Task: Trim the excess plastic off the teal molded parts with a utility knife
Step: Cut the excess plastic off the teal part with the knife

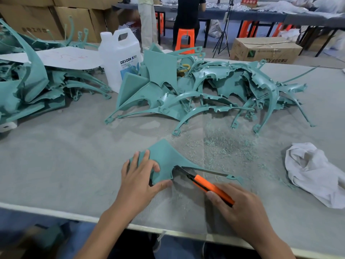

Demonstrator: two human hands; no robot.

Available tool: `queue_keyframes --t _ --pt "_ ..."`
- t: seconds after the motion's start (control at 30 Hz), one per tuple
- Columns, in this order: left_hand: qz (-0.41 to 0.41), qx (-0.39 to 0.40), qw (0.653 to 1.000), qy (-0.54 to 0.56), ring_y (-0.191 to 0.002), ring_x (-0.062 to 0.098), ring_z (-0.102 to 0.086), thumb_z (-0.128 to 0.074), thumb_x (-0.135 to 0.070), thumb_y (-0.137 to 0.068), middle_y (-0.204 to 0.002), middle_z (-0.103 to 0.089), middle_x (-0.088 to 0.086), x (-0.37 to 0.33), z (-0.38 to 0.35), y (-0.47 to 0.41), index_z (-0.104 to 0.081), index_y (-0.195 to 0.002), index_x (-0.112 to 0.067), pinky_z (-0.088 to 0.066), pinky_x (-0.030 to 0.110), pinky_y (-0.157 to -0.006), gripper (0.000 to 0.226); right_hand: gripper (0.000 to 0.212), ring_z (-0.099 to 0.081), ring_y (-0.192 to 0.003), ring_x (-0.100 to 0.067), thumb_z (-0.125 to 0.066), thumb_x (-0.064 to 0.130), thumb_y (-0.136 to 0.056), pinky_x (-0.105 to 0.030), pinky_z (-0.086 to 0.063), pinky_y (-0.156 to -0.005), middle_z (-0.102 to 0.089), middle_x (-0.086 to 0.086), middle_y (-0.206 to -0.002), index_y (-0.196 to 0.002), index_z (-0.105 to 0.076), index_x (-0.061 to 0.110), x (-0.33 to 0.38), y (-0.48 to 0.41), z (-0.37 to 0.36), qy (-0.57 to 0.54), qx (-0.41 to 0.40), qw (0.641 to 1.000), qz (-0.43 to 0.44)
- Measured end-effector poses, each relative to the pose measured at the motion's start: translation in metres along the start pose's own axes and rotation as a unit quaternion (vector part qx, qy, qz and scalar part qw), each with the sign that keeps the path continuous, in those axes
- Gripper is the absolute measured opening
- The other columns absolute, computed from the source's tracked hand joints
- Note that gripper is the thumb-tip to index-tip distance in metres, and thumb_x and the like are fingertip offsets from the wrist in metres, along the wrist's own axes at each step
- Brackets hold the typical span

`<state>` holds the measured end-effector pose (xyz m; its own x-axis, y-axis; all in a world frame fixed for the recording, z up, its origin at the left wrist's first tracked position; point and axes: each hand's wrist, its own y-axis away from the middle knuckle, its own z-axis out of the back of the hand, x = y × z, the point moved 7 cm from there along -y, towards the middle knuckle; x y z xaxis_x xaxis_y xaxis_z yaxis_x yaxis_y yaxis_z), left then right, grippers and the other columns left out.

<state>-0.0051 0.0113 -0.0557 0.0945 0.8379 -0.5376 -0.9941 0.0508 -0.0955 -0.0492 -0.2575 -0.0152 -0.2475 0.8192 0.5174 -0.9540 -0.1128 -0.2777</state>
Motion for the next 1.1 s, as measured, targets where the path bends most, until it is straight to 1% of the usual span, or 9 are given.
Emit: queue_keyframes --t 0.13,0.3,0.43,0.57,0.7,0.77,0.87,0.97,1.1 --pt "-0.003 -0.007 1.0 0.004 -0.154 0.015 0.003 -0.045 -0.087 -0.072 -0.166 -0.015 0.0 0.0 0.0 0.0 -0.037 -0.091 -0.037 0.008 0.03 -0.117 0.053 0.029 -0.066 -0.072 -0.01 -0.056 0.061 -0.086 -0.038 -0.055 -0.06 -0.065 0.018 -0.079 -0.095 -0.07 0.037 0.001 0.0 0.002 -0.026 0.006 1.0 -0.004" --pt "-0.003 -0.011 1.0 0.0 -0.154 0.016 0.003 -0.044 -0.087 -0.071 -0.166 -0.016 0.0 -0.001 0.001 0.001 -0.036 -0.091 -0.038 0.005 0.033 -0.118 0.053 0.033 -0.067 -0.072 -0.01 -0.052 0.067 -0.087 -0.036 -0.055 -0.058 -0.064 0.02 -0.08 -0.097 -0.07 0.041 0.006 0.0 -0.001 0.005 0.023 1.0 0.002" --pt "-0.002 -0.006 1.0 -0.012 -0.154 0.018 0.003 -0.043 -0.085 -0.073 -0.166 -0.016 0.001 -0.002 0.0 0.0 -0.036 -0.092 -0.038 0.004 0.036 -0.119 0.051 0.034 -0.068 -0.069 -0.017 -0.052 0.063 -0.085 -0.038 -0.053 -0.054 -0.066 0.015 -0.078 -0.092 -0.072 0.036 0.006 -0.003 0.003 0.017 -0.015 1.0 -0.015" --pt "0.0 -0.003 1.0 -0.017 -0.154 0.019 0.004 -0.041 -0.084 -0.074 -0.166 -0.015 0.002 -0.003 0.0 0.001 -0.036 -0.093 -0.037 0.003 0.037 -0.12 0.051 0.04 -0.068 -0.076 -0.008 -0.046 0.074 -0.088 -0.035 -0.054 -0.059 -0.066 0.02 -0.085 -0.101 -0.069 0.045 0.011 0.001 -0.006 0.017 0.031 0.999 -0.013" --pt "0.002 -0.002 1.0 -0.028 -0.154 0.019 0.003 -0.039 -0.085 -0.074 -0.166 -0.016 0.002 -0.004 0.001 0.001 -0.036 -0.094 -0.037 0.003 0.037 -0.12 0.052 0.039 -0.069 -0.071 -0.018 -0.048 0.066 -0.086 -0.037 -0.053 -0.056 -0.068 0.013 -0.08 -0.095 -0.072 0.037 0.01 -0.004 -0.002 0.022 -0.009 0.999 -0.029" --pt "0.006 -0.007 0.999 -0.031 -0.154 0.018 0.001 -0.04 -0.085 -0.073 -0.166 -0.017 0.001 -0.005 0.002 0.002 -0.037 -0.094 -0.036 0.002 0.036 -0.12 0.054 0.039 -0.07 -0.072 -0.018 -0.049 0.066 -0.084 -0.038 -0.054 -0.057 -0.068 0.014 -0.082 -0.097 -0.073 0.037 0.012 -0.004 -0.003 0.029 0.002 0.999 -0.029" --pt "0.014 -0.032 0.998 -0.058 -0.152 0.02 -0.011 -0.043 -0.088 -0.073 -0.163 -0.027 0.0 -0.008 0.006 0.003 -0.039 -0.094 -0.033 -0.008 0.038 -0.118 0.06 0.041 -0.07 -0.073 -0.019 -0.047 0.066 -0.084 -0.036 -0.053 -0.057 -0.068 0.013 -0.082 -0.097 -0.073 0.037 0.011 -0.002 -0.001 0.033 -0.002 0.999 -0.039" --pt "0.019 -0.077 0.989 -0.124 -0.138 0.02 -0.031 -0.03 -0.097 -0.071 -0.149 -0.042 -0.005 -0.016 0.012 0.007 -0.044 -0.097 -0.035 -0.021 0.04 -0.106 0.069 0.039 -0.069 -0.071 -0.021 -0.046 0.066 -0.084 -0.034 -0.047 -0.056 -0.064 0.012 -0.076 -0.093 -0.071 0.037 0.012 0.0 -0.003 0.043 0.003 0.998 -0.047" --pt "0.035 -0.079 0.984 -0.153 -0.131 0.016 -0.031 -0.02 -0.1 -0.069 -0.144 -0.037 -0.009 -0.015 0.009 0.008 -0.045 -0.112 -0.044 -0.019 0.039 -0.102 0.074 0.031 -0.068 -0.067 -0.021 -0.052 0.062 -0.085 -0.034 -0.046 -0.051 -0.063 0.01 -0.073 -0.091 -0.069 0.037 0.014 0.0 -0.002 0.054 -0.007 0.997 -0.047"
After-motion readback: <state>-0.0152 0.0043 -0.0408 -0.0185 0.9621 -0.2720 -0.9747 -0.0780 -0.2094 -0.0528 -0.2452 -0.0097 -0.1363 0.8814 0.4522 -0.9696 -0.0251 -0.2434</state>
